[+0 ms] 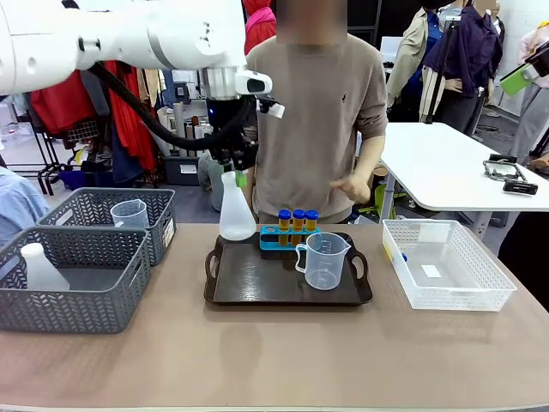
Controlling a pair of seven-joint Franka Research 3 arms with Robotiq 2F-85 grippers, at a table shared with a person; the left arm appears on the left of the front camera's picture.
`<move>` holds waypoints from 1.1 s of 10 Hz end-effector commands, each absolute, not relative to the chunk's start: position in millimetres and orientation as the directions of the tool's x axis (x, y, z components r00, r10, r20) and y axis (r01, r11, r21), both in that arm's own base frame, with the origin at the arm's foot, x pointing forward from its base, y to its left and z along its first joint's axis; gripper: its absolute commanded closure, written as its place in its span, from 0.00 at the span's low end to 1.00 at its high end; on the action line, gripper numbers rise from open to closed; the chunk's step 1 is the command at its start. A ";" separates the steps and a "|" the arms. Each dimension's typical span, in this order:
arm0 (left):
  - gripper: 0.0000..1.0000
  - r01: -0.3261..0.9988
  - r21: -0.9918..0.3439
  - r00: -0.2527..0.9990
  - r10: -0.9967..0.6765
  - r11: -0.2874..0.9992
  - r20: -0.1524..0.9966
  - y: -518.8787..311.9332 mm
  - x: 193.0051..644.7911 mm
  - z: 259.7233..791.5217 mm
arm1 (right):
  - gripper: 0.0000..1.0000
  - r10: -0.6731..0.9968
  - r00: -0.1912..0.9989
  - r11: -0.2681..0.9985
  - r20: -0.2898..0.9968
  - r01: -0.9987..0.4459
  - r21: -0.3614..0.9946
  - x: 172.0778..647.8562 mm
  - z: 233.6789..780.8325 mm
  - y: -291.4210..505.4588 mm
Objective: Prepare the laboratory tools.
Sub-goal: Pick up one Small flask and place it on the Handle tray.
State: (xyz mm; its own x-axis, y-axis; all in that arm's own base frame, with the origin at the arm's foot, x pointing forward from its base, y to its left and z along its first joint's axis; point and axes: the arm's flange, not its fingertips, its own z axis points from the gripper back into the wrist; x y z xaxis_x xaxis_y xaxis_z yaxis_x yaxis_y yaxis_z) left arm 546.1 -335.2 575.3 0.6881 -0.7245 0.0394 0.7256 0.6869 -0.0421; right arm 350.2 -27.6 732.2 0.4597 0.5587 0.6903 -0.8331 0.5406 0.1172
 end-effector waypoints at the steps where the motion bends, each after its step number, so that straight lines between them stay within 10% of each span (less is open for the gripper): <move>1: 1.00 0.740 -0.061 0.672 -0.733 0.670 0.104 -319.4 535.5 583.8 | 0.00 0.536 0.458 0.533 0.709 -0.835 0.137 350.4 735.6 -25.6; 11: 1.00 0.821 0.017 0.569 -0.821 0.570 0.046 -352.8 564.7 498.5 | 0.00 0.536 0.458 0.533 0.709 -0.835 0.137 350.4 735.6 -25.6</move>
